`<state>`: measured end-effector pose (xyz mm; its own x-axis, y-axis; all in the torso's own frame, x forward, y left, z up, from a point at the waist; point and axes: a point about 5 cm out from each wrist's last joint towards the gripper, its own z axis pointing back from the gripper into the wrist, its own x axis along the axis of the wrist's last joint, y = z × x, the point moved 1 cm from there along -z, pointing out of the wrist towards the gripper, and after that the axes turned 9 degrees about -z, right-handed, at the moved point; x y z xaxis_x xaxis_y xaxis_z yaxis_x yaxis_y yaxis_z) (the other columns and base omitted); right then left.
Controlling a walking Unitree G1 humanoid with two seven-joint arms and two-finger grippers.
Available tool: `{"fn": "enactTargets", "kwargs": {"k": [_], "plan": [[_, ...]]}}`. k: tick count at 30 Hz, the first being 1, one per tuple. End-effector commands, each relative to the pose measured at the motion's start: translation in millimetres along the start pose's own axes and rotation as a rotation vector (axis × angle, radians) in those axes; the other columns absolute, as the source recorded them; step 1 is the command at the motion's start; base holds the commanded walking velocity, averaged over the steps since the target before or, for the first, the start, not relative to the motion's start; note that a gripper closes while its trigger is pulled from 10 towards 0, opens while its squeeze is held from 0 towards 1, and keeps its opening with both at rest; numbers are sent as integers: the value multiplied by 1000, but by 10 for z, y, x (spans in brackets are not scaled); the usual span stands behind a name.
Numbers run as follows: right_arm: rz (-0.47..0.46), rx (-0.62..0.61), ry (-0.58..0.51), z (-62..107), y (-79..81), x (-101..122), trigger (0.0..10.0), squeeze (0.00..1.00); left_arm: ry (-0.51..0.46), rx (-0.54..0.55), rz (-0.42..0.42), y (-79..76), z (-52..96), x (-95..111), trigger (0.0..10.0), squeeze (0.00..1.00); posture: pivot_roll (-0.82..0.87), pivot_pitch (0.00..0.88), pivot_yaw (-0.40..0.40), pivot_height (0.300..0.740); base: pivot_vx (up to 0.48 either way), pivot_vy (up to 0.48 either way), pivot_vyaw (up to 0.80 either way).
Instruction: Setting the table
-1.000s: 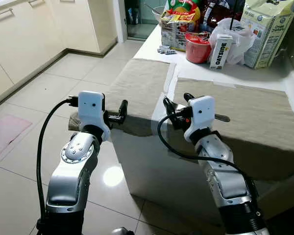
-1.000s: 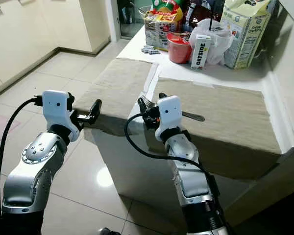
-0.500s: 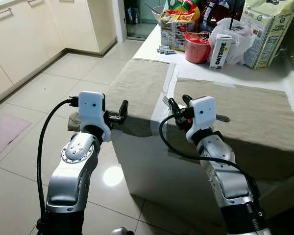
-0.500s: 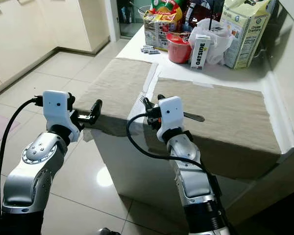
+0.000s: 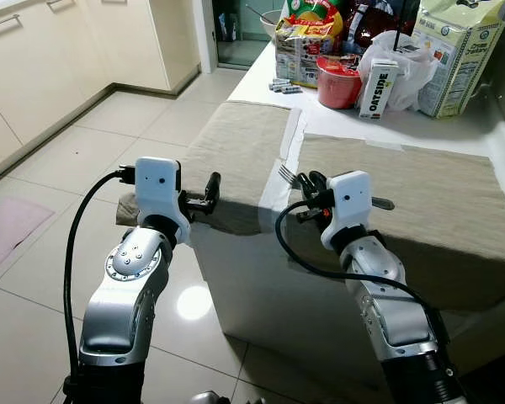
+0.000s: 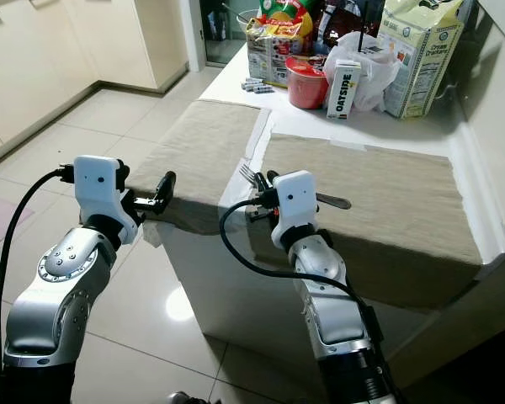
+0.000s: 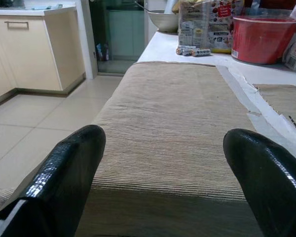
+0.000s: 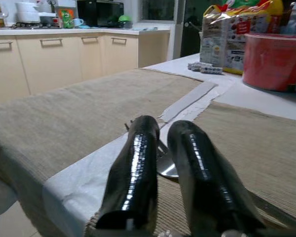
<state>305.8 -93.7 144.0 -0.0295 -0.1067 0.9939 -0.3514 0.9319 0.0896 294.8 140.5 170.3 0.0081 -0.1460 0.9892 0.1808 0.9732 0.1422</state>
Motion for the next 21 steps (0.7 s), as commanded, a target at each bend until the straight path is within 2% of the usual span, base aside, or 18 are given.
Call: {"fn": "enactTargets", "kwargs": {"k": [1,2,4,6,13,16,21], "plan": [[-11,23,4,-31,45,39,2392,0,-5,1,-2,-3,2,33,10000,0,-84,0,66,740,0,0,0],[-11,44,9,-45,84,49,10000,0,-4,2,-2,-1,9,32,10000,0,-79,0,64,740,0,0,0],[-30,109,22,-70,185,75,10000,0,-3,8,-1,12,22,31,10000,0,-75,0,63,740,0,0,0],[-40,134,25,-71,221,84,10000,0,-2,11,0,15,28,31,10000,0,-70,0,62,740,0,0,0],[-33,150,65,-66,231,3,10000,0,1,18,2,32,34,30,10000,0,-70,0,62,740,0,0,0],[-11,139,96,-147,224,-93,10000,0,3,19,4,30,43,28,10000,0,-56,0,62,740,0,0,0],[-5,148,108,-252,233,-92,10000,0,4,17,2,24,54,36,10000,0,-45,4,62,740,0,0,0]]}}
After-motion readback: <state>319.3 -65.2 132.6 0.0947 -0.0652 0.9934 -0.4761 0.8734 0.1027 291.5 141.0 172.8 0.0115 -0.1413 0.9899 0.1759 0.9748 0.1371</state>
